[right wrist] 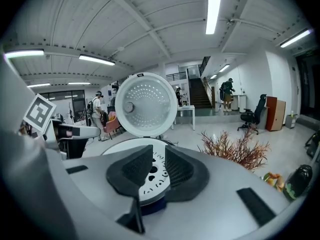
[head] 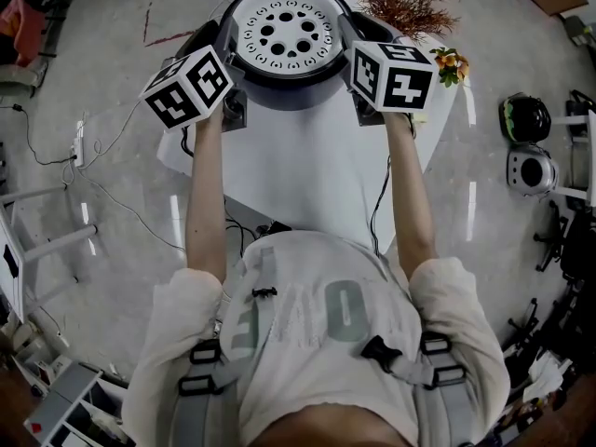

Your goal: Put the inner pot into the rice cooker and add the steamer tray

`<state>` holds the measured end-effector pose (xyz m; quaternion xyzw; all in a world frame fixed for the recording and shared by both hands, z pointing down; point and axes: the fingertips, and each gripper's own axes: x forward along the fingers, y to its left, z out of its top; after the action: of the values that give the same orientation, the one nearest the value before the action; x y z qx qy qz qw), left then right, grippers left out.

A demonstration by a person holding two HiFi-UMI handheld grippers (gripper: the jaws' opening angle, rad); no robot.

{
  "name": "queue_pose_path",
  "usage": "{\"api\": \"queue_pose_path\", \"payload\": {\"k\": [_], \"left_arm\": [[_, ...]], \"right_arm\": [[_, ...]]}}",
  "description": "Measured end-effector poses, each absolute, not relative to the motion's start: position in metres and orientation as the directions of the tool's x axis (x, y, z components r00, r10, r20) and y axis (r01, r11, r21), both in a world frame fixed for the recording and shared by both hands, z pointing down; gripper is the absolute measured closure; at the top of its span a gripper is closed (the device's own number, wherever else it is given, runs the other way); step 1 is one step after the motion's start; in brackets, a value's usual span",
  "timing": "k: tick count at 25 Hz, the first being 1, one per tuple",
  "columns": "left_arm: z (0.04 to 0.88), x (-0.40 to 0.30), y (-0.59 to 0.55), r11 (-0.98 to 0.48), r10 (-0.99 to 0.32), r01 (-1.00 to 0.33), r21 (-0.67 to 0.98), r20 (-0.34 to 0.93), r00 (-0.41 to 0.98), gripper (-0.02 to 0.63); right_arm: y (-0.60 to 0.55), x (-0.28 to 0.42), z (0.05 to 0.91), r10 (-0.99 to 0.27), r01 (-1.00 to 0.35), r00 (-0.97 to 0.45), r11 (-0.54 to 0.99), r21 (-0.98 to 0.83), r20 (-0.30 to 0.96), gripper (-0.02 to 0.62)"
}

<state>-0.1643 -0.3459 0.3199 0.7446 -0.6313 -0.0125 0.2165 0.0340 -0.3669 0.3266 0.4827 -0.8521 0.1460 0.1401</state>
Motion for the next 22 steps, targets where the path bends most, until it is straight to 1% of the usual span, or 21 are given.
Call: {"api": "queue_pose_path", "payload": {"k": [4,7,9,13,17,22], "left_arm": [[0.284,-0.158,-0.331,-0.153,-0.962,-0.94,0.304,0.17,0.212,0.498],[0.256,-0.15,-0.313,-0.189,-0.973,-0.952,0.242,0.086,0.215,0.499],[0.238,-0.141,-0.297,-0.206,-0.976,-0.959,0.193,0.031,0.216,0.499],[0.206,-0.121,-0.261,-0.231,-0.972,-0.966,0.118,-0.08,0.222,0.502],[0.186,-0.112,-0.219,-0.225,-0.958,-0.971,0.076,-0.201,0.206,0.514],[0.19,-0.106,-0.178,-0.158,-0.965,-0.987,0.021,-0.217,0.15,0.578]], "right_arm": [[-0.351,0.025,0.295,-0.786,-0.835,-0.544,0.54,-0.101,0.295,0.495],[-0.335,0.021,0.273,-0.792,-0.821,-0.569,0.564,-0.092,0.223,0.478],[-0.322,0.022,0.26,-0.793,-0.812,-0.583,0.576,-0.095,0.177,0.48],[-0.294,0.03,0.235,-0.798,-0.802,-0.596,0.589,-0.098,0.085,0.569],[-0.262,0.034,0.219,-0.803,-0.799,-0.597,0.595,-0.083,-0.007,0.586],[-0.226,0.042,0.221,-0.804,-0.801,-0.592,0.594,-0.08,-0.043,0.586]]}}
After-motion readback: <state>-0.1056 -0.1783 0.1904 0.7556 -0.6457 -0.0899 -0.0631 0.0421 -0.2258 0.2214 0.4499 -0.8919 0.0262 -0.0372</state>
